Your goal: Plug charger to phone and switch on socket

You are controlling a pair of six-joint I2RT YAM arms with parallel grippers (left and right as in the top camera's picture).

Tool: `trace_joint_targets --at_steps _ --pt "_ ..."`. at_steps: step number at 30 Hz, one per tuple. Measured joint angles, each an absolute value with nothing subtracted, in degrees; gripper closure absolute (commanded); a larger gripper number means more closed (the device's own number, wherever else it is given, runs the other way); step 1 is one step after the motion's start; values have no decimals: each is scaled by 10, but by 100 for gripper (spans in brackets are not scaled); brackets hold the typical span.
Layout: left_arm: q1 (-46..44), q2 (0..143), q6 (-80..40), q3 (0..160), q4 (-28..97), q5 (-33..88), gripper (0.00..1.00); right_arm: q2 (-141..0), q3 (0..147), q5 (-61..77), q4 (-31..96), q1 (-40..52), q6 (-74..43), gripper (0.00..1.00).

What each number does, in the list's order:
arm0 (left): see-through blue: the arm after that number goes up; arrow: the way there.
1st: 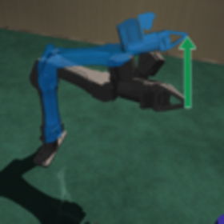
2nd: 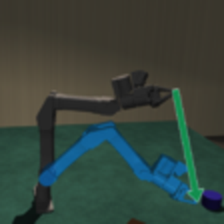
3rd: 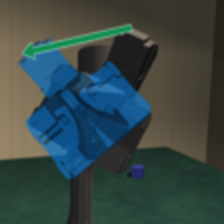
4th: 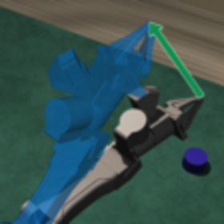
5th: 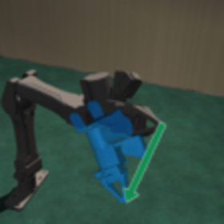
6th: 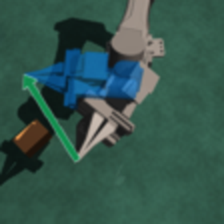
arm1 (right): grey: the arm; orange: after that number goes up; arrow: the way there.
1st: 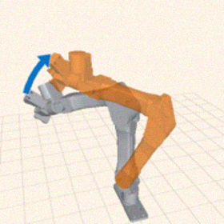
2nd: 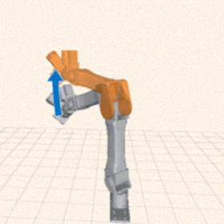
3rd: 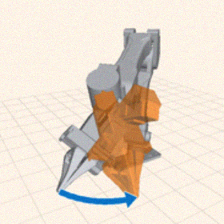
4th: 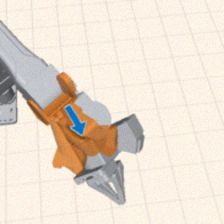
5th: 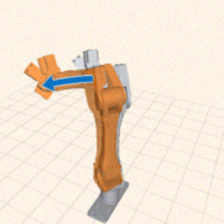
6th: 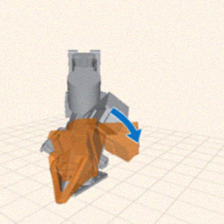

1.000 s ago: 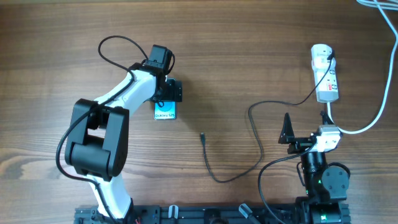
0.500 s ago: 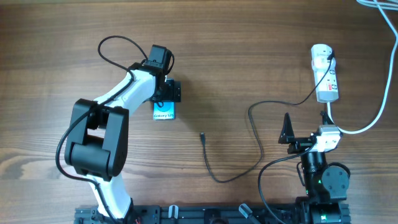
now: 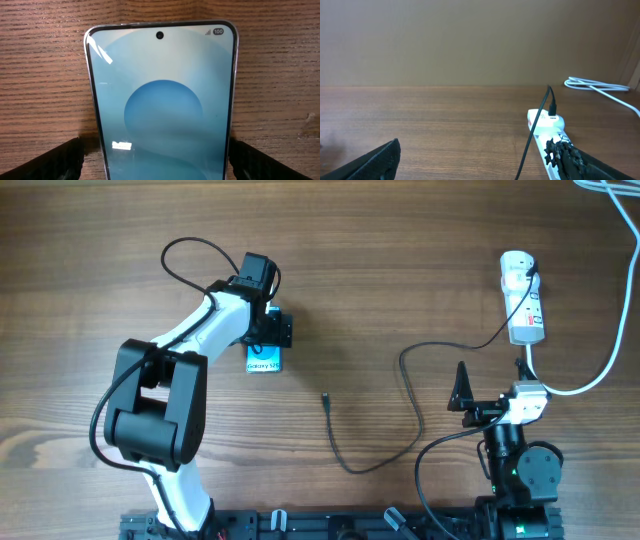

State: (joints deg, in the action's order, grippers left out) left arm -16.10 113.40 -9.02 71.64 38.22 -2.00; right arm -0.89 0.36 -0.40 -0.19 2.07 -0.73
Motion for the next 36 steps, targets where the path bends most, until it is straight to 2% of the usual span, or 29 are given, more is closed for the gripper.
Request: trace_joint_targets --at_steps 6,12,25,36 --pt "-161 1134 -90 716 382 -20 4 -9 4 -4 -2 21 -7 0" --pt "-161 1134 -105 716 383 -16 12 -9 4 -4 -2 21 -7 0" --pt "-161 1133 -121 717 383 -14 15 -9 4 -4 -2 21 -7 0" --pt "-161 1133 -127 717 384 -11 23 -9 4 -4 -2 21 -7 0"
